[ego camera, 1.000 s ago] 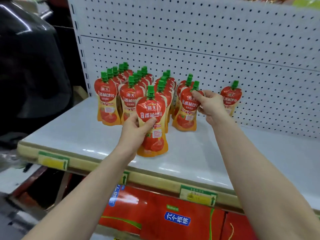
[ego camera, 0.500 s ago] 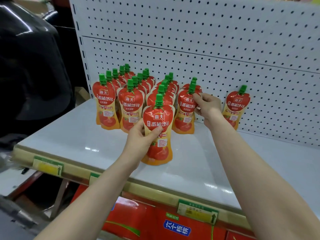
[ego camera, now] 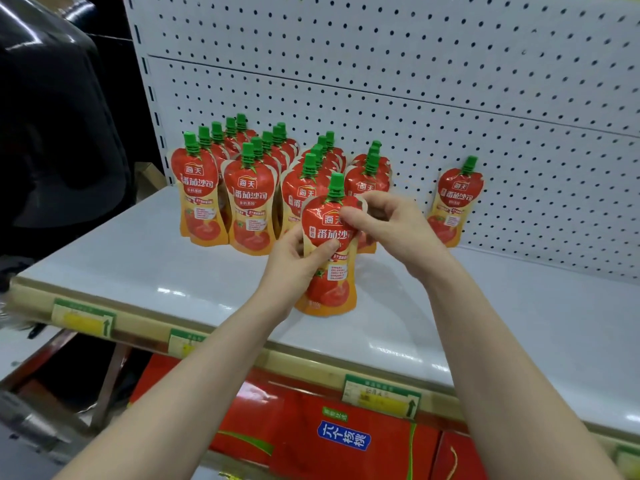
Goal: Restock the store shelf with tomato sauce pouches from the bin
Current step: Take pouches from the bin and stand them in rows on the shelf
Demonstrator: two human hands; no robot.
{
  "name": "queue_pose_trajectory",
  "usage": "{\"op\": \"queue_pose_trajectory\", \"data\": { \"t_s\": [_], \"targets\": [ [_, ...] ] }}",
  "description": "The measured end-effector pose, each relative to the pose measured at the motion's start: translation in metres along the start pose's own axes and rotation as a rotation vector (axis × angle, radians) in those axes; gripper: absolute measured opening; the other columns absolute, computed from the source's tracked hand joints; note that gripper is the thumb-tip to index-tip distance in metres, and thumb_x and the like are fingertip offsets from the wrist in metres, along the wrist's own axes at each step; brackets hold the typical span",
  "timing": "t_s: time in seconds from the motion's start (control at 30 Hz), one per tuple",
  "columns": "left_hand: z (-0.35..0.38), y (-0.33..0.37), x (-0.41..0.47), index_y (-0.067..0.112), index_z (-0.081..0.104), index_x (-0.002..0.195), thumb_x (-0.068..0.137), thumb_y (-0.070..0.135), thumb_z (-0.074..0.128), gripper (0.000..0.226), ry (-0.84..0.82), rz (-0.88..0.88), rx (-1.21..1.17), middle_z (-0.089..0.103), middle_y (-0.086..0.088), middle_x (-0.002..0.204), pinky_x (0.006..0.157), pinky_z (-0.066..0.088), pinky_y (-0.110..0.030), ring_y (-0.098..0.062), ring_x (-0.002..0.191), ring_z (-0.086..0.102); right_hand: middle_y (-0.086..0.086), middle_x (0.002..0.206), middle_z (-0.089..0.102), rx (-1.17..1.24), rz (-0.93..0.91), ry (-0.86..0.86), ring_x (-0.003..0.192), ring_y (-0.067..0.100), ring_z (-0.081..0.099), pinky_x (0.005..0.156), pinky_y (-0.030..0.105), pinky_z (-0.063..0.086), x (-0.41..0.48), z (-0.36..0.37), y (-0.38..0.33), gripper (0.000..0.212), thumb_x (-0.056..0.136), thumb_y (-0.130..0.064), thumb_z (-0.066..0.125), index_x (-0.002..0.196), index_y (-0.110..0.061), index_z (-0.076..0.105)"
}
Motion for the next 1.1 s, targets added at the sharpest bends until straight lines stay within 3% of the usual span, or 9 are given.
{"op": "queue_pose_trajectory", "data": {
  "t_s": [0.07,0.17,0.3,0.5,0.67,0.73,0.87,1.0,1.1],
  "targets": [
    [0.008,-0.001,0.000,0.022,0.064,0.116,0.086,0.021,0.070,0.031,-0.034,0.008,0.006,0.073,0.003,0.107,0.087,0.056,-0.032,-0.012,0.101,0.069,0.005,0.088,0.075,0.053,0.019,-0.023,0.074,0.009,0.072,0.056,0.019,0.053,-0.004,-0.002,0.002,0.018,0.091,-0.013,0.068,0.104,-0.001,0.068],
    [0.011,-0.008,0.000,0.017,0.060,0.121,0.085,0.018,0.071,0.038,-0.059,-0.004,0.035,0.071,0.002,0.112,0.090,0.055,-0.030,-0.013,0.106,0.067,-0.005,0.077,0.074,0.025,0.020,0.036,0.064,0.005,0.069,0.049,0.017,0.050,-0.006,-0.018,0.005,0.013,0.092,-0.010,0.065,0.103,-0.004,0.069],
    [0.003,-0.024,0.003,0.022,0.060,0.124,0.085,0.024,0.072,0.041,-0.037,-0.018,0.237,0.067,0.004,0.119,0.098,0.052,-0.036,-0.012,0.110,0.063,-0.006,0.080,0.075,0.004,0.010,0.184,0.072,0.006,0.071,0.056,0.020,0.055,-0.002,-0.049,0.012,0.005,0.093,-0.013,0.066,0.095,-0.010,0.070],
    [0.023,-0.039,0.004,0.017,0.048,0.138,0.092,0.019,0.061,0.048,-0.114,-0.009,0.507,0.054,0.001,0.138,0.097,0.043,-0.025,-0.017,0.124,0.053,-0.007,0.081,0.074,-0.026,-0.005,0.288,0.071,0.003,0.071,0.058,0.020,0.056,0.017,-0.060,0.028,0.009,0.094,-0.014,0.064,0.089,-0.021,0.068],
    [0.041,-0.060,0.023,0.018,0.032,0.149,0.092,0.025,0.060,0.064,-0.155,-0.003,0.701,0.030,-0.003,0.156,0.113,0.035,-0.043,-0.021,0.142,0.032,-0.007,0.083,0.072,-0.021,-0.035,0.266,0.068,-0.002,0.068,0.058,0.018,0.054,0.034,-0.050,0.040,0.009,0.097,-0.011,0.060,0.100,-0.011,0.068],
    [0.042,-0.067,0.029,0.018,0.028,0.151,0.092,0.027,0.060,0.067,-0.131,-0.016,0.708,0.025,-0.002,0.159,0.114,0.034,-0.045,-0.021,0.146,0.024,-0.003,0.084,0.073,-0.026,-0.041,0.258,0.069,0.003,0.069,0.060,0.023,0.055,0.040,-0.049,0.041,0.009,0.097,-0.012,0.059,0.098,-0.011,0.068],
    [0.042,-0.074,0.035,0.021,0.023,0.152,0.093,0.028,0.059,0.070,-0.106,-0.019,0.710,0.018,0.000,0.161,0.115,0.032,-0.045,-0.021,0.147,0.020,0.012,0.091,0.075,-0.077,-0.058,0.265,0.082,0.035,0.071,0.074,0.049,0.060,0.049,-0.050,0.045,0.015,0.096,-0.019,0.061,0.096,-0.006,0.069],
    [0.042,-0.078,0.037,0.023,0.022,0.153,0.093,0.029,0.060,0.071,-0.103,-0.028,0.717,0.015,0.001,0.161,0.115,0.033,-0.044,-0.022,0.146,0.025,0.014,0.092,0.074,-0.109,-0.073,0.271,0.085,0.032,0.071,0.075,0.052,0.060,0.052,-0.050,0.049,0.020,0.097,-0.021,0.060,0.099,-0.002,0.068],
    [0.042,-0.077,0.035,0.024,0.022,0.153,0.092,0.029,0.060,0.072,-0.105,-0.033,0.714,0.015,0.002,0.161,0.114,0.034,-0.045,-0.022,0.145,0.027,0.005,0.094,0.075,-0.142,-0.078,0.254,0.084,0.025,0.073,0.076,0.050,0.060,0.052,-0.049,0.051,0.013,0.096,-0.022,0.060,0.101,-0.013,0.068]
  ]
}}
Point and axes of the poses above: each hand's wrist, its own x-axis towards the middle knuckle, its own z-axis out of the palm, y = z × x, the point moved 5 cm from there along x, towards the middle knuckle
